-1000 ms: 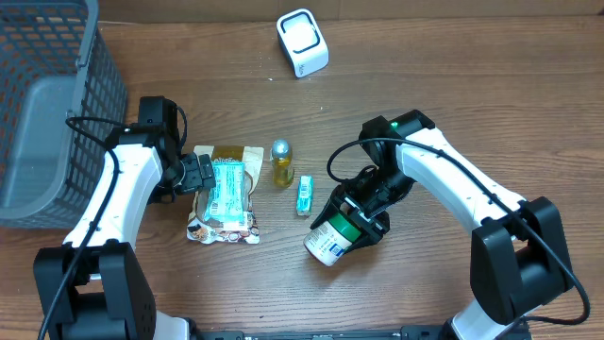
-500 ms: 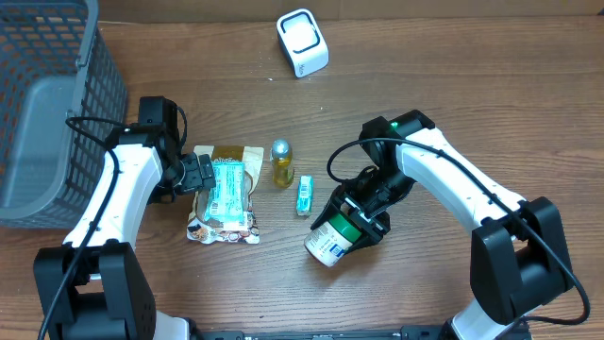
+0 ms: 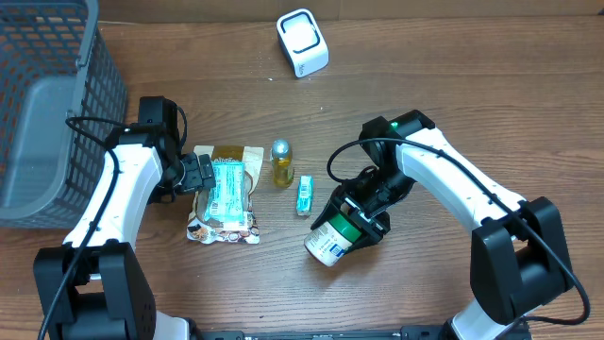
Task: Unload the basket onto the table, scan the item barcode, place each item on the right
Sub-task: 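Hold the tilted jar above the table with the right gripper, then carry the green-lidded jar back toward the white scanner with the right gripper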
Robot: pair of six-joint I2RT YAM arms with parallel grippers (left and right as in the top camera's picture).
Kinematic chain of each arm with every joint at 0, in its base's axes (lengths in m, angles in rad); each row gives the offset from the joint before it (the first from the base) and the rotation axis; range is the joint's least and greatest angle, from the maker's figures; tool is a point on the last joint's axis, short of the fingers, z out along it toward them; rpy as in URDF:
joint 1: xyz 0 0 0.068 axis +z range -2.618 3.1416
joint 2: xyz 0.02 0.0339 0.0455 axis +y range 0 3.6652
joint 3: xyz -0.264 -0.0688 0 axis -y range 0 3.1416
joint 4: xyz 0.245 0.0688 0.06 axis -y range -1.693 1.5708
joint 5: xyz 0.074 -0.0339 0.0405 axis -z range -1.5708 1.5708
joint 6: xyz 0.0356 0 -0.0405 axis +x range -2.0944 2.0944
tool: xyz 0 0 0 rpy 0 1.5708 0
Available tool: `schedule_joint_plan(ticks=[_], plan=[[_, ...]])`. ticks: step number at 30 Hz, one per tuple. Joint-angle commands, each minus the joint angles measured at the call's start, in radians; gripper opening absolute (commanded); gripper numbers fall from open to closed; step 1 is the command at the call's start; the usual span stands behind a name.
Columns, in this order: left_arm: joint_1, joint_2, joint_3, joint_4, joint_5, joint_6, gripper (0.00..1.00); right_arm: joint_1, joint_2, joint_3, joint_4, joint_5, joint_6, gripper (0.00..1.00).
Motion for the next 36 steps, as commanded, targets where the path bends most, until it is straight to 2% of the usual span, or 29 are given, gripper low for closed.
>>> schedule_joint_plan(ticks=[1,6,12,13,17,21,24,26,29,36], plan=[[0.002,0.004,0.019,-0.002,0.008,0.011,0.99,-0.004,-0.023,0.022,0.032,0.024,-0.002,0.35],[0.002,0.004,0.019,-0.002,0.008,0.011,1.0,-0.004,-0.023,0.022,0.143,0.207,-0.002,0.35],[0.002,0.004,0.019,-0.002,0.008,0.011,0.99,-0.004,-0.023,0.022,0.312,0.544,-0.002,0.34],[0.002,0.004,0.019,-0.002,0.008,0.011,1.0,-0.004,-0.023,0.022,0.335,0.591,-0.002,0.3],[0.002,0.004,0.019,-0.002,0.008,0.011,1.0,-0.004,-0.023,0.022,0.429,0.727,-0.002,0.25],[0.002,0.004,0.019,-0.002,0.008,0.011,1.0,-0.004,-0.023,0.022,0.533,0.784,-0.004,0.16],[0.002,0.004,0.019,-0.002,0.008,0.011,1.0,-0.004,-0.023,0.034,0.592,0.784,-0.161,0.15],[0.002,0.004,0.019,-0.002,0.008,0.011,0.99,-0.004,-0.023,0.073,0.579,0.784,-0.256,0.13],[0.002,0.004,0.019,-0.002,0.008,0.011,1.0,-0.004,-0.023,0.168,0.502,0.784,-0.264,0.12],[0.002,0.004,0.019,-0.002,0.008,0.011,0.99,0.005,-0.023,0.463,0.26,0.784,-0.422,0.11]])
